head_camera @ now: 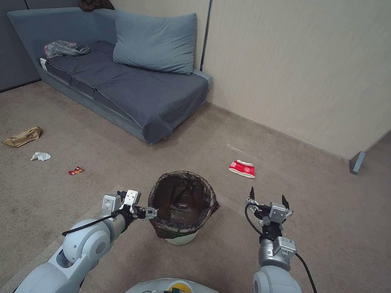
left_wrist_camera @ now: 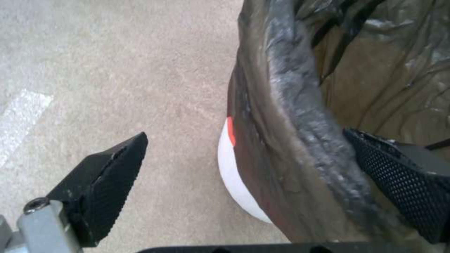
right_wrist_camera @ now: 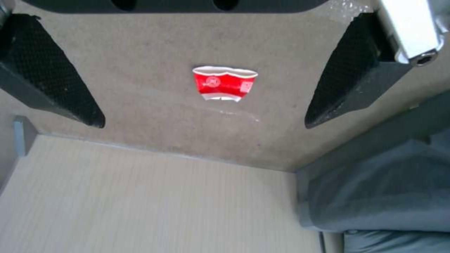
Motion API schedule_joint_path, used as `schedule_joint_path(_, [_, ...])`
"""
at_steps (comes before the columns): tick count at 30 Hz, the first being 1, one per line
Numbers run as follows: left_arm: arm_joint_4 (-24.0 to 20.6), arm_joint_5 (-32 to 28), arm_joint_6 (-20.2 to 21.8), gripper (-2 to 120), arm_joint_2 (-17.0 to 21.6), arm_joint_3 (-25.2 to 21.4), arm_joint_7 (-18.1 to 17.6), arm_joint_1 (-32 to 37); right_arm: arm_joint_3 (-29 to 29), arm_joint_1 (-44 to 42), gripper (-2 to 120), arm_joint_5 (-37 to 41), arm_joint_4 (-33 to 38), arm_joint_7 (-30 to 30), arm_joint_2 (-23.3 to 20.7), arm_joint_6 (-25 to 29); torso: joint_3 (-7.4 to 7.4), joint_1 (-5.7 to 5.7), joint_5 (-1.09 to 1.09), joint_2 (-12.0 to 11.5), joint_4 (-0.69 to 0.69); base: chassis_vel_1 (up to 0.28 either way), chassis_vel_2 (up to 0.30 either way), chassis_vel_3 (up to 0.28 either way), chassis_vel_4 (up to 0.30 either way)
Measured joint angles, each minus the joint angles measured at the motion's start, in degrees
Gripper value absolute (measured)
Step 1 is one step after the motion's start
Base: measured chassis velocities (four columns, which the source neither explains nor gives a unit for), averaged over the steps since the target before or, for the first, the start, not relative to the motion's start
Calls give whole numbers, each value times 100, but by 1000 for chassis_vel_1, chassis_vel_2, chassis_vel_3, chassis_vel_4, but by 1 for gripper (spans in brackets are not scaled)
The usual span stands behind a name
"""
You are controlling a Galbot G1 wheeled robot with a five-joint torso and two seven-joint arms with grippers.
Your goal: Pick up the trash bin, then pick up the garbage from the floor and place it into the trash bin.
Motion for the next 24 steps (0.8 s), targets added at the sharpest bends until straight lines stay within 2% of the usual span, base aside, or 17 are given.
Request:
schedule_joint_path(11, [422, -132, -4, 100, -146, 48, -119, -151, -43, 12, 100, -16, -46, 6, 12, 3, 0, 0, 0, 0, 0, 0, 0, 0, 0])
schedule_joint_path(24, [604, -126, -26, 100, -222, 115, -167, -238, -58, 23, 100, -21, -66, 16, 13, 8, -2, 0, 4, 1, 1, 0, 0, 0, 0])
